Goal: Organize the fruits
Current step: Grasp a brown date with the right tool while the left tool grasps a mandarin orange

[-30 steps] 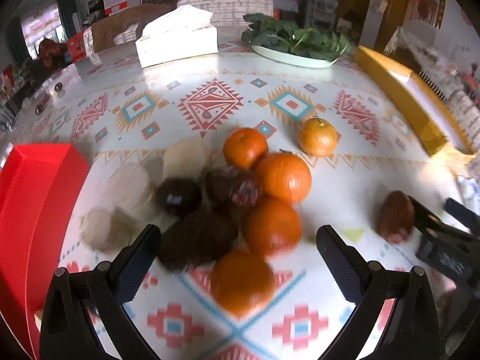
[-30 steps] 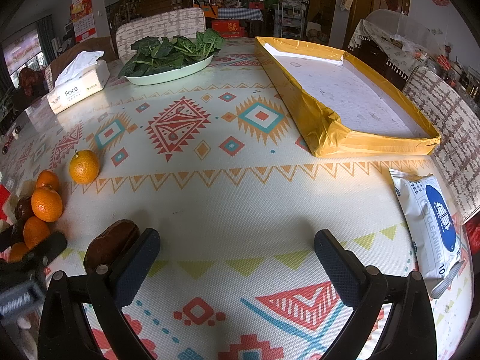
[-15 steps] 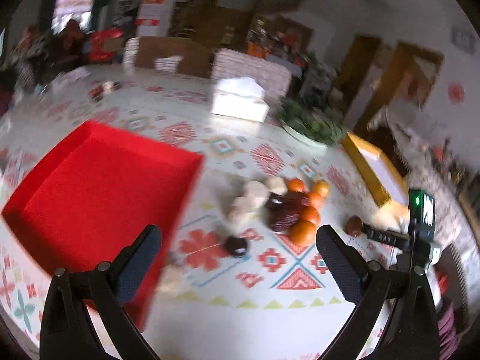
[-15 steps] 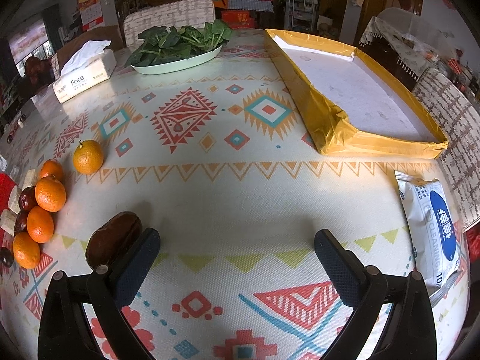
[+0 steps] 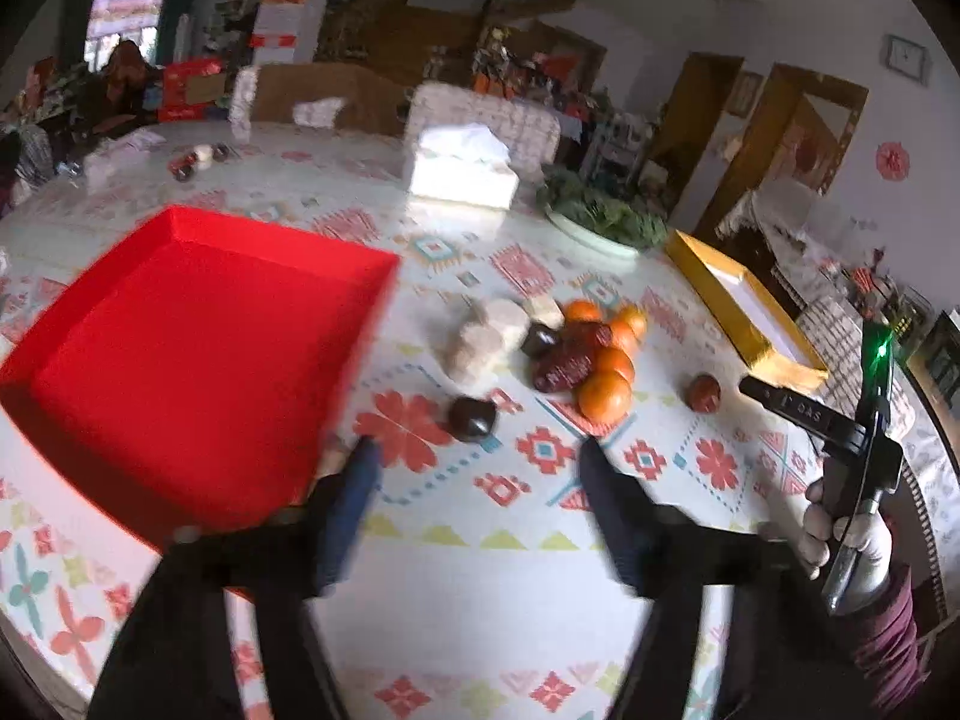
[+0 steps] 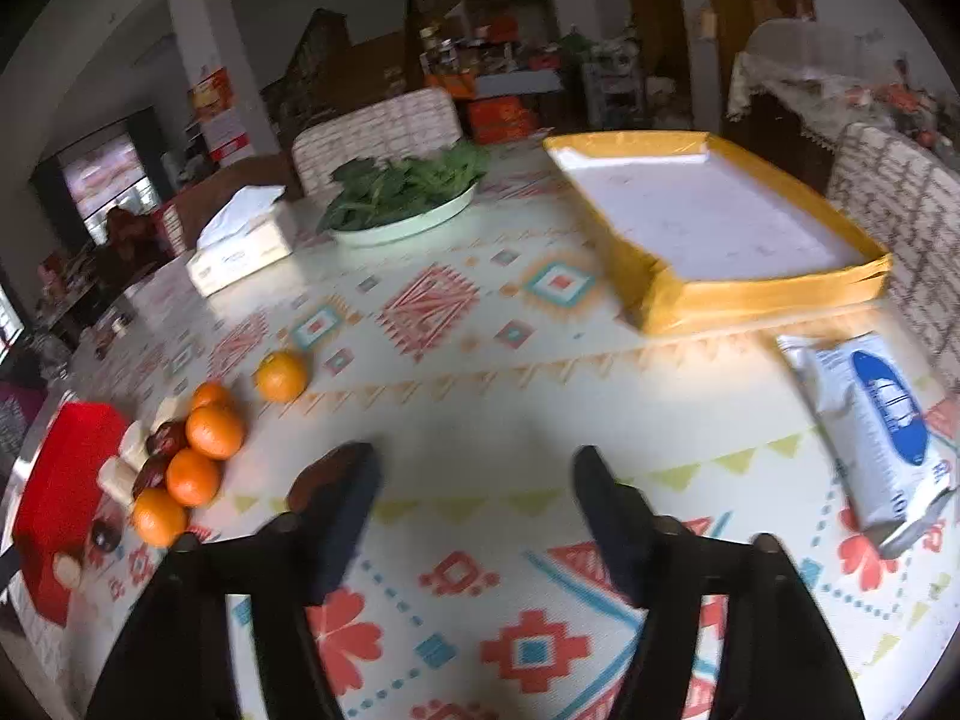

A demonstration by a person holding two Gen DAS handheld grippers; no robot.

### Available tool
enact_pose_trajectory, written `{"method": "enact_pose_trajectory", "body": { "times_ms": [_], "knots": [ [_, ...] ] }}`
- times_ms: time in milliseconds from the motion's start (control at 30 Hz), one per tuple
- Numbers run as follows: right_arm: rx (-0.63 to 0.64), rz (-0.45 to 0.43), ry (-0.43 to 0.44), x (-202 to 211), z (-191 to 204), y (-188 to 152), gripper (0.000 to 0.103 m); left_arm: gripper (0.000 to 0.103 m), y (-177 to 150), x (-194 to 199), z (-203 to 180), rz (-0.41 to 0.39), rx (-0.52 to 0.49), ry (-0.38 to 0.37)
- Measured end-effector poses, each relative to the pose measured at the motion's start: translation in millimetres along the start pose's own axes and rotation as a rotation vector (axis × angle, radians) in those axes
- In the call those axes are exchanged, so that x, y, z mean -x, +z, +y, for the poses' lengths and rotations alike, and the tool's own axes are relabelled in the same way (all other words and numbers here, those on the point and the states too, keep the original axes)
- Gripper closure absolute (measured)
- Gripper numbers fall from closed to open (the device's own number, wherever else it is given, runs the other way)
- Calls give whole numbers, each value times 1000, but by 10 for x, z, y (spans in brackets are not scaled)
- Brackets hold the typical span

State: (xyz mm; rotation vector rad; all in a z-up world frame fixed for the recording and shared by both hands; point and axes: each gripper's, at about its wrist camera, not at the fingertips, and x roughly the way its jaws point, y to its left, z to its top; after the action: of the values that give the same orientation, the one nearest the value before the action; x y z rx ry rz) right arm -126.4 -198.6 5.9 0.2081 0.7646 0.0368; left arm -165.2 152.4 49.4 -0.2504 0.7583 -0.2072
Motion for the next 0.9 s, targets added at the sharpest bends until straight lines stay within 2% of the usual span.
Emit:
{"method": "enact_pose_trajectory", "body": {
  "times_ms": [67, 233, 467, 533, 567, 600, 833, 900],
  "knots": [
    [27, -5, 5, 11, 75, -9, 39, 44, -21, -47, -38, 11, -9, -12],
    [72, 47, 77, -91, 320, -14, 39, 44, -59, -128, -147, 18, -76, 18],
    [155, 78, 26, -237, 545, -40, 40, 44, -59, -291, -272, 41, -136, 59],
    [145, 97, 47, -268, 524, -51, 52, 44, -55, -355, -312, 55, -141, 53],
    [132, 109, 63, -290, 499, -55, 64, 44, -51, -378, -346, 59, -146, 44],
    [121, 112, 70, -293, 484, -57, 67, 44, -43, -398, -387, 62, -153, 35],
    [76, 98, 96, -248, 415, -56, 70, 44, 87, -666, -695, 96, -188, -20],
    [68, 96, 99, -234, 397, -56, 70, 54, 118, -772, -790, 92, -211, -23]
  ]
}}
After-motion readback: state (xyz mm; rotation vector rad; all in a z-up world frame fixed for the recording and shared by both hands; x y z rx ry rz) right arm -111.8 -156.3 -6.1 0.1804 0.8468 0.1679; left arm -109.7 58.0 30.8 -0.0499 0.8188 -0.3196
